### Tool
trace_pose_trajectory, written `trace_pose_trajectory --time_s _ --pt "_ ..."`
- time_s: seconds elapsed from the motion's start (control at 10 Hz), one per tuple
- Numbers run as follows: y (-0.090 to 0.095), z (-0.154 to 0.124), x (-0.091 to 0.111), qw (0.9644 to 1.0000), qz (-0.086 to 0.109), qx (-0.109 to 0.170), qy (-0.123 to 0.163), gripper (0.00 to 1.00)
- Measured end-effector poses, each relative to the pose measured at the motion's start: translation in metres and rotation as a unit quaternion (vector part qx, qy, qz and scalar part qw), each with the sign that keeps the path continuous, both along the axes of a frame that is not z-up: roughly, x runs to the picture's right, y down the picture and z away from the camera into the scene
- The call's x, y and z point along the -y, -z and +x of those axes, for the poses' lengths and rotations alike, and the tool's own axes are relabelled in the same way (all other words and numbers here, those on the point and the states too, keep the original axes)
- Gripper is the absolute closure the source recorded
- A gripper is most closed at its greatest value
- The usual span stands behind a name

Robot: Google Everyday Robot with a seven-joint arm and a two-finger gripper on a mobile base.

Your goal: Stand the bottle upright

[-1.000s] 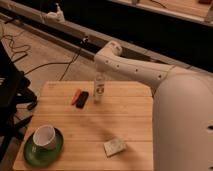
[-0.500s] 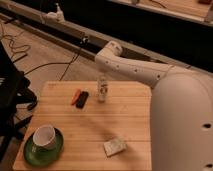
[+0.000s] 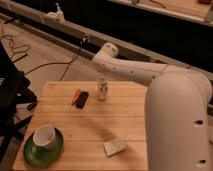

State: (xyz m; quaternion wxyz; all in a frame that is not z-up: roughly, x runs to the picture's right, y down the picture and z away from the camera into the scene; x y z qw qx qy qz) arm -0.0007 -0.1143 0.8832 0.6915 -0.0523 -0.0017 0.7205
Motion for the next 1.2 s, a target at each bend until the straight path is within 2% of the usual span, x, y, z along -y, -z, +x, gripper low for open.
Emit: trace_pose_trajectory --time_s 0.1,0.3,0.8,0.9,1.0,1.2 --pt "-0.003 -0.003 -0.003 1.0 0.002 0.007 -0.002 0.99" --pt "-0.007 -0.005 -0.007 0.9999 0.005 0.016 -0.005 0.84" --pt "-0.008 -0.002 -0.011 0.9996 0.012 0.022 -0.014 0.32" --pt "-0.007 -0.002 -0.012 0.9996 0.012 0.022 -0.013 0.25" --pt "-0.005 -0.002 -0.012 0.9996 0.011 0.021 -0.012 0.2" --pt "0.001 -0.006 -0.013 0.9997 0.011 0.024 -0.005 0.2"
